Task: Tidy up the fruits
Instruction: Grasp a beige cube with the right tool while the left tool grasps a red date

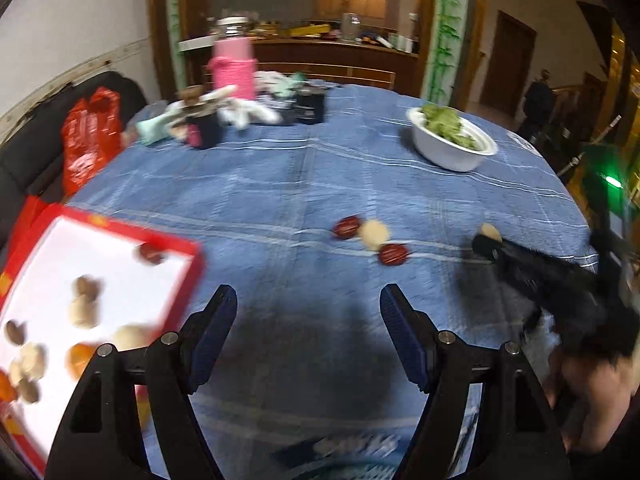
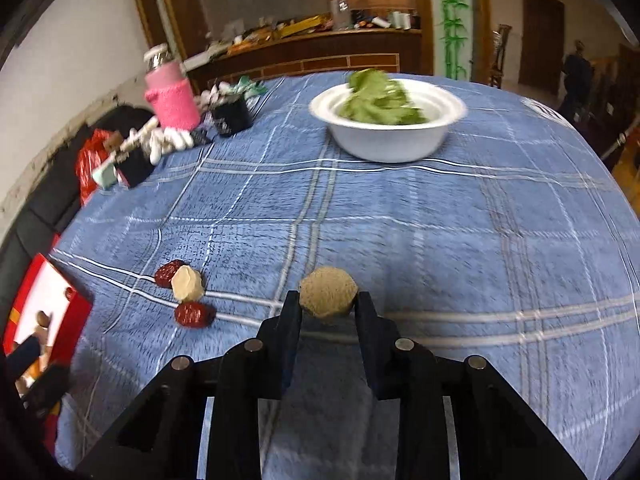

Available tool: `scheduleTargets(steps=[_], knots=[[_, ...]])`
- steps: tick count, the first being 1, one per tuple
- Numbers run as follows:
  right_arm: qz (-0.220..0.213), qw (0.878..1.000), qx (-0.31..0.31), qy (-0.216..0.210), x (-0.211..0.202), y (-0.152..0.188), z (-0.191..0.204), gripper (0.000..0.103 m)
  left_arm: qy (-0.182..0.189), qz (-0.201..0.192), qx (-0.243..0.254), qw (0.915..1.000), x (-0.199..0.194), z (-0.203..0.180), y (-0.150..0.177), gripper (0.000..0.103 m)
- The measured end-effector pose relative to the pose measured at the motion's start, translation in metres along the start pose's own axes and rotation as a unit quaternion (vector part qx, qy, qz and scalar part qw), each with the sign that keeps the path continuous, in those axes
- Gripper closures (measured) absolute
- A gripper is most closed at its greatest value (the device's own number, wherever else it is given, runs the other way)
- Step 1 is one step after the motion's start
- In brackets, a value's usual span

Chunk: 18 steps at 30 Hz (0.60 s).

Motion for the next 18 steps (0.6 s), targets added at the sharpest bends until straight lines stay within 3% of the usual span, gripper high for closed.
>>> scheduleTargets(steps=[7,12,13,17,18], knots=[[-0.050,0.997,0.058,-0.026,-0.038,0.005,-0.028,0.075,0.000,0.021,-0.002,0.9998,0.047,-0.041,-0.004,0.029],[-0.063,0.995,0.055,-0.047,-0.042,0.000,-0.023,0.075,-0.013,0.020,-0.008,0.9997,0.063,-0.047,-0.006,0.030],[-0.063,0.995,0.052,-0.049,-0.042,0.000,-0.022,0.075,-0.017,0.022,-0.008,0.9996,0.067,-0.048,-0.006,0.032],[-0.064,0.996,0.048,-0.050,-0.042,0.001,-0.019,0.075,-0.028,0.033,0.001,0.9991,0.077,-0.046,0.001,0.078],[-0.066,0.995,0.051,-0.051,-0.043,0.001,-0.020,0.075,-0.029,0.035,0.003,0.9990,0.075,-0.047,0.001,0.078]])
Point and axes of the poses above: each gripper's, at about its wrist camera, not at the fingertips, and x roughly the way its jaws point, z to its left, y to its underside, the point moved 10 cm from there along x, roughly the way its jaws point, and after that the axes turned 9 degrees about -x, right-handed, at the moved point
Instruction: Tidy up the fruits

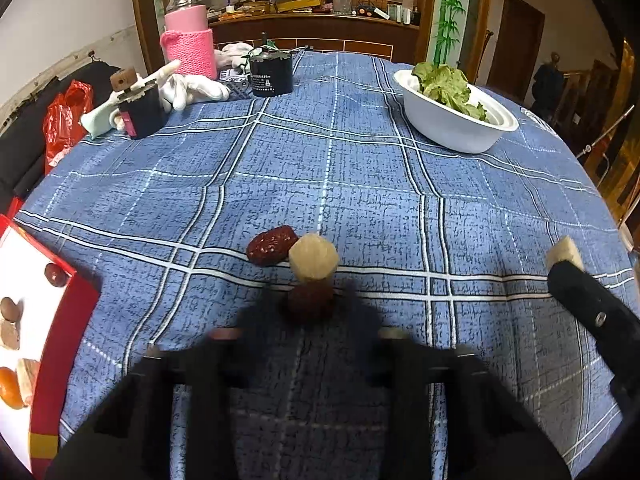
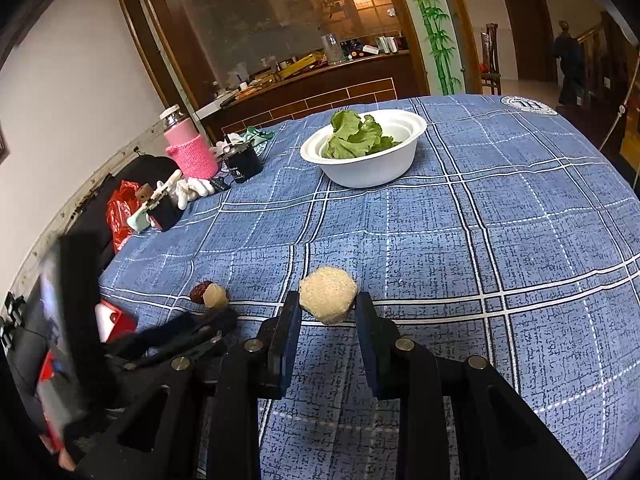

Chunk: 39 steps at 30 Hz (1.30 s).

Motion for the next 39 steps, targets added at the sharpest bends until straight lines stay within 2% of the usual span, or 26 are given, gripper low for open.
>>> scheduleTargets(steps=[6,12,19,24,29,39], knots=[[-0.008,1.000,-0.008,0.003,-0.005,-0.002,0.003,0.075,0.014,-0.012,0.003,0.9998,-0.026,0.006,0.007,0.079],[0.003,1.000,-0.019,0.014,-0.007,0.002,0.011,0.075,0.013,-0.022,0.011,0.9996,-0.061,0.025,0.019,0.078],[0.017,0.998,-0.050,0.015,-0.033,0.044,0.048,0.075,0.019,-0.024,0.004,0.9995,-0.082,0.045,0.038,0.078],[0.012,0.998,-0.056,0.018,-0.056,0.070,0.067,0.075,0.026,-0.025,-0.002,0.9994,-0.090,0.055,0.049,0.078],[0.011,0.997,-0.064,0.028,-0.062,0.082,0.077,0.075,0.026,-0.023,0.001,0.9994,-0.091,0.063,0.060,0.078],[0.006,0.997,-0.069,0.036,-0.058,0.085,0.081,0.075,0.022,-0.030,0.004,0.9993,-0.090,0.065,0.063,0.078]])
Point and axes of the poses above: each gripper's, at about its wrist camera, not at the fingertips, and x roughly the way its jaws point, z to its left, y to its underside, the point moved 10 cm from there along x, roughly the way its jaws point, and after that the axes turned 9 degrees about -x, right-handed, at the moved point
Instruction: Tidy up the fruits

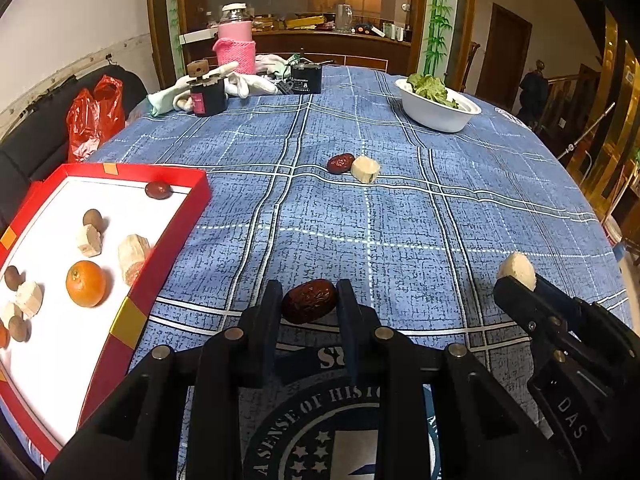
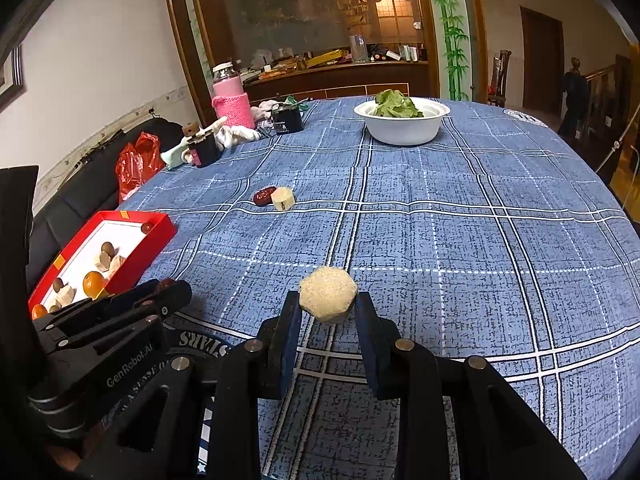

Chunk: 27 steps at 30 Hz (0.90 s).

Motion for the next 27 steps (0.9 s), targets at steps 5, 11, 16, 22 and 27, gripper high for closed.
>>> scheduleTargets(steps=[5,11,16,22,27], knots=[[-0.005,1.000,0.000,0.001,-0.002,0.000,-0.001,0.075,-0.008,-0.020,0.005,0.9998,-0.007,0.000,-0.002,0.078],[-0.012,1.000,-0.002,0.003,-0.005,-0.001,-0.001,0.075,-0.017,-0.034,0.015,0.9992,-0.012,-0.001,-0.005,0.078],[-0.014,1.000,-0.003,0.004,-0.006,-0.001,0.000,0.075,-0.020,-0.038,0.013,0.9990,-0.014,0.001,-0.006,0.078],[-0.018,1.000,-0.003,0.002,-0.008,-0.002,0.000,0.075,-0.023,-0.038,0.014,0.9989,-0.013,0.000,-0.005,0.078],[-0.018,1.000,-0.004,0.002,-0.008,-0.002,0.000,0.075,-0.024,-0.037,0.014,0.9989,-0.013,0.000,-0.005,0.078]])
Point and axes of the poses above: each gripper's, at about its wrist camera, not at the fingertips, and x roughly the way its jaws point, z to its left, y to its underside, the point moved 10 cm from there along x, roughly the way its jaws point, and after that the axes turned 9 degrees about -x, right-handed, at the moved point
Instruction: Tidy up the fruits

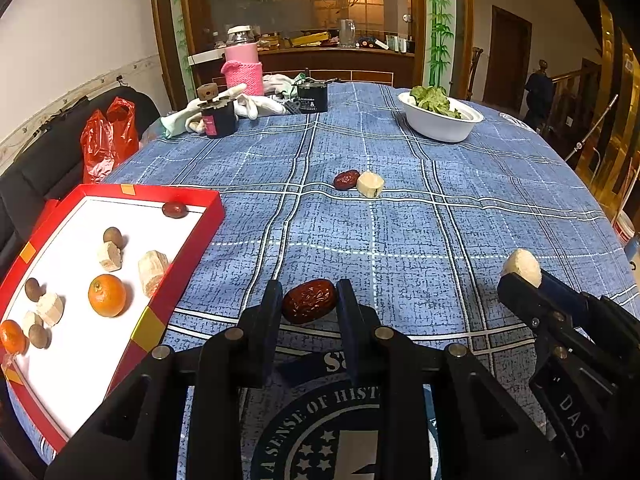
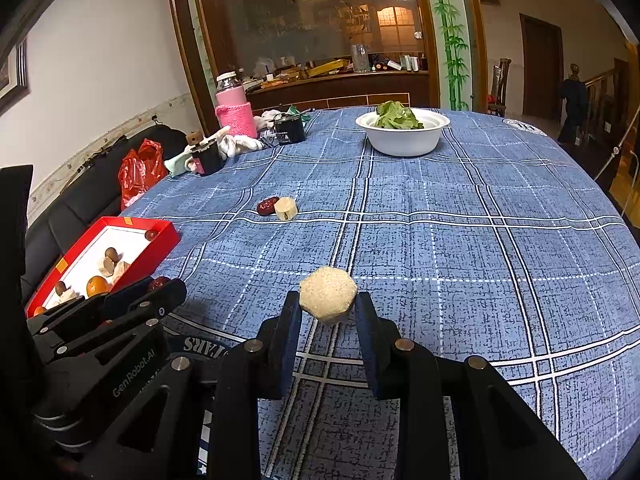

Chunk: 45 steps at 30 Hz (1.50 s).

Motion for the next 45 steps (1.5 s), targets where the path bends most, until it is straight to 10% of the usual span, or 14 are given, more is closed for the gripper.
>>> scheduleTargets(steps=[45], knots=[[-0.007,1.000,-0.006,0.006,-0.0015,-0.0035,-0.0007,0.075,-0.007,-0.001,-0.003,1.0000,0.0003,0.0022,0.0006,0.078]])
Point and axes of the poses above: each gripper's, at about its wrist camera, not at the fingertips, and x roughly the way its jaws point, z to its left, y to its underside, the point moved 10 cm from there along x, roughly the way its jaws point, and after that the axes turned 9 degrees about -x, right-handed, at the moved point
